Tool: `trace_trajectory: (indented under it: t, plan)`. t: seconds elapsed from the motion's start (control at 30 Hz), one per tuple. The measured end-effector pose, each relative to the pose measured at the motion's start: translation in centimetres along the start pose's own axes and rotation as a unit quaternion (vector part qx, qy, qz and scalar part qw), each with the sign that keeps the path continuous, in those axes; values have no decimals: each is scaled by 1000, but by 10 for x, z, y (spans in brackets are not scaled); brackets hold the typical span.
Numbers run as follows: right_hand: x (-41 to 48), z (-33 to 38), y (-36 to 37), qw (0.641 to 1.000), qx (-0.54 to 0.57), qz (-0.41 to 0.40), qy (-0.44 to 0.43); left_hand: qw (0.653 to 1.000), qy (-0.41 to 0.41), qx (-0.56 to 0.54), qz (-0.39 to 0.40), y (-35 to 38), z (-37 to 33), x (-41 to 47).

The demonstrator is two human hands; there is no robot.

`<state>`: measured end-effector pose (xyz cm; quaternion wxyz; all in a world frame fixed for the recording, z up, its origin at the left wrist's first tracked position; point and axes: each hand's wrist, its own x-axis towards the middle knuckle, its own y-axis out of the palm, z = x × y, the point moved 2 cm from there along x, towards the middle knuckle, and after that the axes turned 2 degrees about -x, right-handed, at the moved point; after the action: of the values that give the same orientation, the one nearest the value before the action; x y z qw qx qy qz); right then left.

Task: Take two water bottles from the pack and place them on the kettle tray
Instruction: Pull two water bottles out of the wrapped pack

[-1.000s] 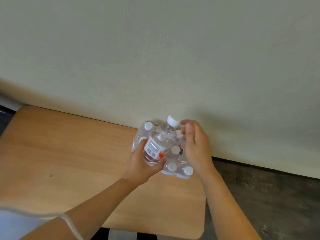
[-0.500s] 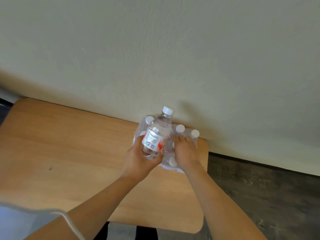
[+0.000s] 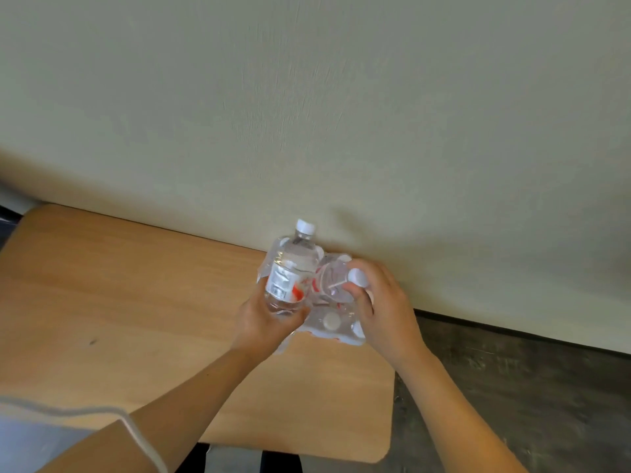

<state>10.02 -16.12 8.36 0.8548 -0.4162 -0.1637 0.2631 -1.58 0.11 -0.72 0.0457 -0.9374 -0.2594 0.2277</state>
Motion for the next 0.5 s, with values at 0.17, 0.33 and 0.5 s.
trace_trajectory:
  t: [0.17, 0.33, 0.5]
  plan:
    - [-12, 19, -31, 990, 76, -112, 35, 996, -58, -62, -15, -4, 1, 6]
    - [-21, 27, -44, 986, 98, -132, 39, 997, -57, -53, -2, -4, -2, 6]
    - [-22, 33, -46, 988, 74, -131, 19, 999, -36, -15, 5, -3, -4, 3]
